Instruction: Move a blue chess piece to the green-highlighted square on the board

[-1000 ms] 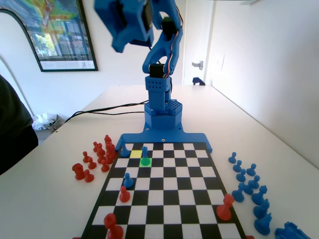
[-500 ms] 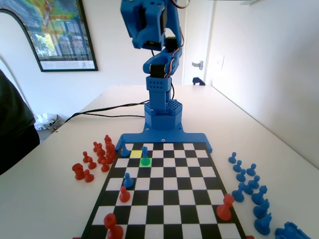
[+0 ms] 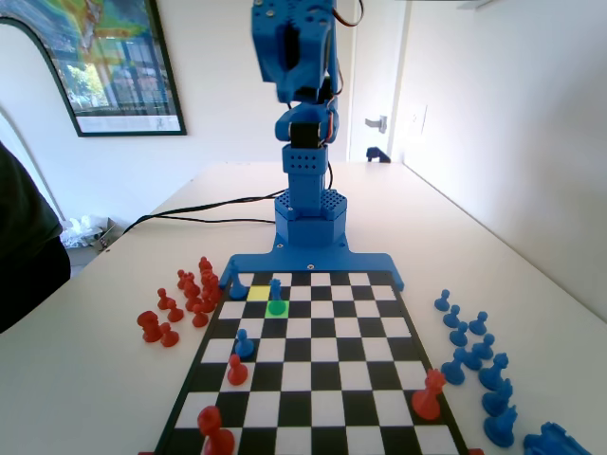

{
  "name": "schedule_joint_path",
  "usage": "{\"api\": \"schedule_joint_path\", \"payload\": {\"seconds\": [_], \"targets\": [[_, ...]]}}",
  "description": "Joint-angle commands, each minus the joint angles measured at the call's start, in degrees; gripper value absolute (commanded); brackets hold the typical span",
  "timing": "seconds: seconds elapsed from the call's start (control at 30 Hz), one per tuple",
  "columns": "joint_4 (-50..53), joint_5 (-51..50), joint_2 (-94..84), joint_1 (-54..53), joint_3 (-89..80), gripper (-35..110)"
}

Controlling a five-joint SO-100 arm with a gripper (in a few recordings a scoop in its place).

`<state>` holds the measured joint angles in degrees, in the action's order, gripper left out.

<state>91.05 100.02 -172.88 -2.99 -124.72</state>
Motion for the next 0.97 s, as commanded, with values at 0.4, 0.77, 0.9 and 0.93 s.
{"api": "schedule_joint_path", "payload": {"seconds": [0.4, 0.77, 0.9, 0.93], "targets": [[-0.8, 0.5, -2.2, 1.1, -0.1, 3], [-0.8, 0.5, -2.2, 1.1, -0.1, 3], [-0.8, 0.5, -2.2, 1.1, -0.1, 3], [-0.8, 0.5, -2.2, 1.1, -0.1, 3]]}}
